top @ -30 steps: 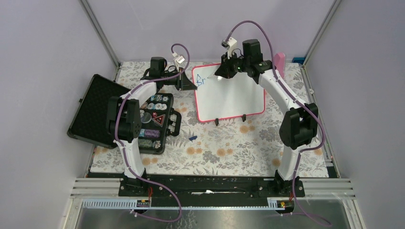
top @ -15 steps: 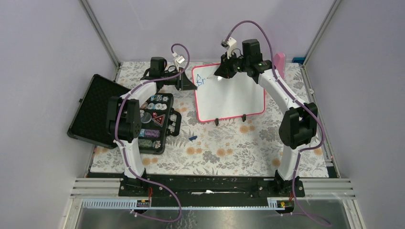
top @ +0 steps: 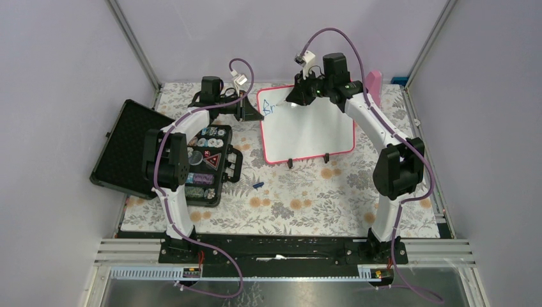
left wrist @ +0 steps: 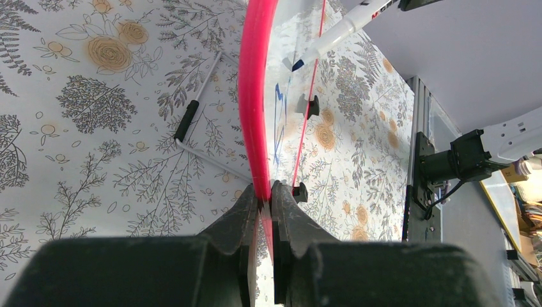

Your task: Write a sentence on the whiteboard

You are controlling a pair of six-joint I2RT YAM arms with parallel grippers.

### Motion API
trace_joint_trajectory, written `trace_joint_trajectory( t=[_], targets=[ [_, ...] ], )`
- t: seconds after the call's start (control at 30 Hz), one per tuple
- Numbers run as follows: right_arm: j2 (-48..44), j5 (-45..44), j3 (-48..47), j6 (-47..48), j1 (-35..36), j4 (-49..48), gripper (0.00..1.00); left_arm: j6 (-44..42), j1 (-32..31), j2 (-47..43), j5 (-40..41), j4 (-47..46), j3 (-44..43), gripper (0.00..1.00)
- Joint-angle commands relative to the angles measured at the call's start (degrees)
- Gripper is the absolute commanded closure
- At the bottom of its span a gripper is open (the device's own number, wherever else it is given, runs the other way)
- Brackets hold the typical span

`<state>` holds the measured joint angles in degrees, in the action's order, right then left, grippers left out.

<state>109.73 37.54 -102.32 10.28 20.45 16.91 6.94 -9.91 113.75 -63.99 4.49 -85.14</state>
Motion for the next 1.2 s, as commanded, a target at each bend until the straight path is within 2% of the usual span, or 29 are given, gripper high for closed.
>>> trace_joint_trajectory(
  t=[0.0,0.53,1.17],
  targets=[
    [0.05,-0.18,0.64,1.49,0.56,-1.4,1.0,-2.56,-1.95,1.18,-0.93,0.65,-1.55,1.0],
    [-1.78,-1.47,3.01,3.95,0.28,-0.39,1.0,-2.54,-1.95,1.12,-0.89,0.65,-1.51,1.0],
    [-2.25,-2.33,0.59,4.28,-1.6,0.53,1.0,-2.56,-1.99,1.21,-1.01,0.65,-1.52,1.0]
  ],
)
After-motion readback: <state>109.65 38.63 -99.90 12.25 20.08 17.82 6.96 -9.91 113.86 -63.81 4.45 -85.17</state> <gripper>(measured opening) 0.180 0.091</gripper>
